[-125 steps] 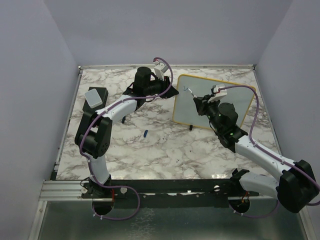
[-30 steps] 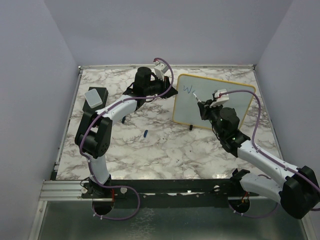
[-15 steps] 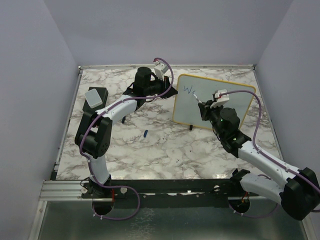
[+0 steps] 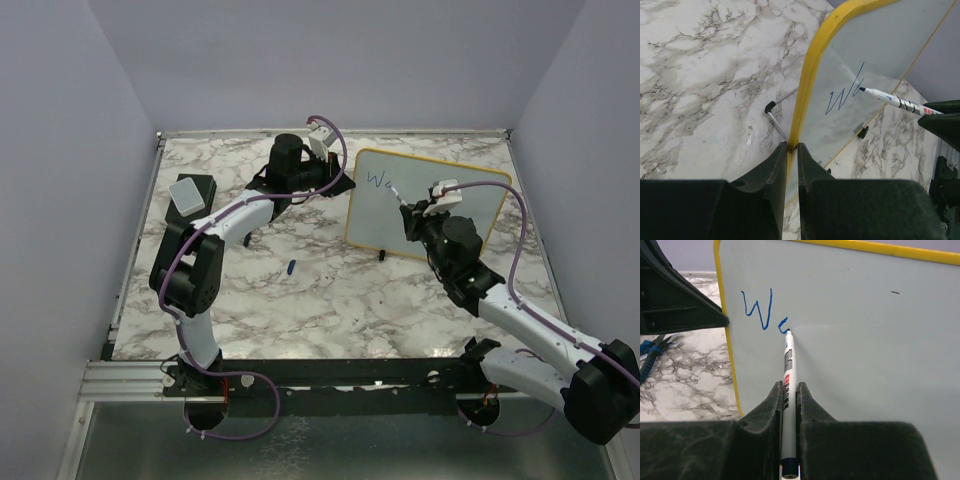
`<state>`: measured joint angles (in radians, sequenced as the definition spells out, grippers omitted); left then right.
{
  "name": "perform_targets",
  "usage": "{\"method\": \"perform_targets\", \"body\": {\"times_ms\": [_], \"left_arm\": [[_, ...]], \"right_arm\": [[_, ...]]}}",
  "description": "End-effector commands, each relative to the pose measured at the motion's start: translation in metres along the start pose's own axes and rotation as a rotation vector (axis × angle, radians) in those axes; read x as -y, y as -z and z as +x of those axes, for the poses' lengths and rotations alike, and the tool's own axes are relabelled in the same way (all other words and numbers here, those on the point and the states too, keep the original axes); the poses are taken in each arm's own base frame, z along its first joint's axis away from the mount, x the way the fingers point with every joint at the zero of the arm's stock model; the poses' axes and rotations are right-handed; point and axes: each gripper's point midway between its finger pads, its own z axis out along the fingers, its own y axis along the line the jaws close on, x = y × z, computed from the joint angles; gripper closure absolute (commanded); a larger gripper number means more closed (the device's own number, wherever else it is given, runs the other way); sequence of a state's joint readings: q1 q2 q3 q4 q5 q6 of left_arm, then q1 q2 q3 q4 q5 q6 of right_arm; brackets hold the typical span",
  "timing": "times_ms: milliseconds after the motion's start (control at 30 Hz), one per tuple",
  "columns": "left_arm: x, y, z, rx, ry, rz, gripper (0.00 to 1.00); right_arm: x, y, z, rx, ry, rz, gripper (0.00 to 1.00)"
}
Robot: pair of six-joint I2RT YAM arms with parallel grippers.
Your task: Write a sentence on the whiteboard
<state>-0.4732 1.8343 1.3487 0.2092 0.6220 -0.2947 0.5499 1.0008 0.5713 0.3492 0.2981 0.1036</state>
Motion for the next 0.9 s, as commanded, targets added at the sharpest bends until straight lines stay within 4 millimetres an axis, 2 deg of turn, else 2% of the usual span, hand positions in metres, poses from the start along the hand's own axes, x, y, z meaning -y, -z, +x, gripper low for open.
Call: {"method": "perform_targets", "body": {"times_ms": [0,367,700,867], "left_arm": [[0.019,0.007,-0.017,0.028,-0.035,0.037,0.86],[0.020,0.008,-0.016,0.026,-0.037,0.038,0.87],[0.019,0.008,-0.016,0.021,-0.045,0.037,0.88],[0.020,0.008,-0.016,0.019,-0.047,0.036,0.89]], "right_arm": [[0.009,-0.003,-0.014,0.030,0.019,0.054,0.99],[0.006,-0.007,-0.026,0.057,0.024,0.043,0.99],[0.009,-0.005,-0.014,0.033,0.019,0.053,0.99],[0.010,-0.002,-0.002,0.005,0.007,0.052,0.99]]}}
